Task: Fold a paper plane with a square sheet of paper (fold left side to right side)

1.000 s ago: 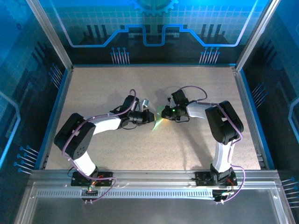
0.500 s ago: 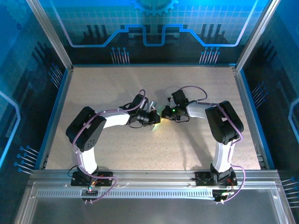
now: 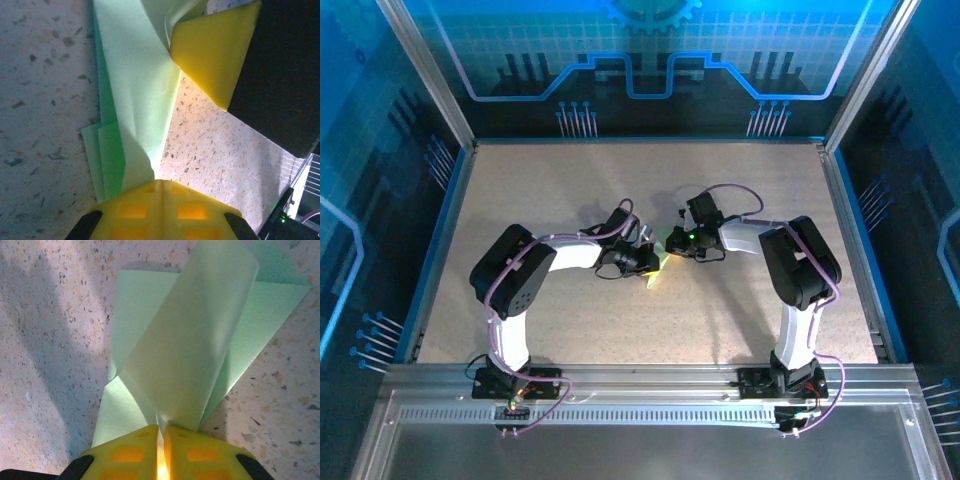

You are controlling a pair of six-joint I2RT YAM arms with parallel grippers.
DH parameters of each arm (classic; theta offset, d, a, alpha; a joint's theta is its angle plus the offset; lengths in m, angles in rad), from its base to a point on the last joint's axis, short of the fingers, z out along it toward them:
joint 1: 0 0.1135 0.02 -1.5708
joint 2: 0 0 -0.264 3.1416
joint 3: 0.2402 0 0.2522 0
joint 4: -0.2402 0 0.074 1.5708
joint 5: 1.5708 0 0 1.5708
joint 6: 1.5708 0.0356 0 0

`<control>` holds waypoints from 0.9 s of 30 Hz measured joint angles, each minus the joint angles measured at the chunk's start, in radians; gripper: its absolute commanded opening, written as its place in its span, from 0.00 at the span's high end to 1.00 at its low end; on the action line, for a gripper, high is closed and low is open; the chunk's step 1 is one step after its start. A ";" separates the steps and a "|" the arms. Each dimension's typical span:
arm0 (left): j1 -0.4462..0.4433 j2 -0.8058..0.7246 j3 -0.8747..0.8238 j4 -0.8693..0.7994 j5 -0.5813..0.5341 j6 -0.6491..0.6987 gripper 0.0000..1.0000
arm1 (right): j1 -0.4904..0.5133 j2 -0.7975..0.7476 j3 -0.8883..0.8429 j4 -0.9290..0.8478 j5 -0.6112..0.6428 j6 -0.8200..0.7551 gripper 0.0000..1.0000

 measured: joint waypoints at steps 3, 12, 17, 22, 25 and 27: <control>0.000 0.006 0.000 0.000 0.000 0.000 0.98 | 0.003 0.000 0.001 -0.001 0.004 0.000 0.85; -0.004 0.031 0.016 -0.014 -0.008 0.001 1.00 | 0.006 0.000 0.008 -0.010 0.006 -0.001 0.85; -0.011 0.034 0.032 -0.043 -0.023 0.016 1.00 | 0.006 -0.020 0.005 -0.016 0.002 0.000 0.85; -0.014 0.032 0.032 -0.050 -0.034 0.052 1.00 | 0.003 -0.138 -0.030 -0.020 -0.007 0.005 0.85; -0.018 0.016 0.016 -0.051 -0.053 0.080 1.00 | 0.002 -0.235 -0.064 -0.010 -0.010 0.013 0.85; -0.018 -0.010 -0.015 -0.053 -0.061 0.095 1.00 | 0.002 -0.290 -0.106 0.011 -0.017 0.027 0.85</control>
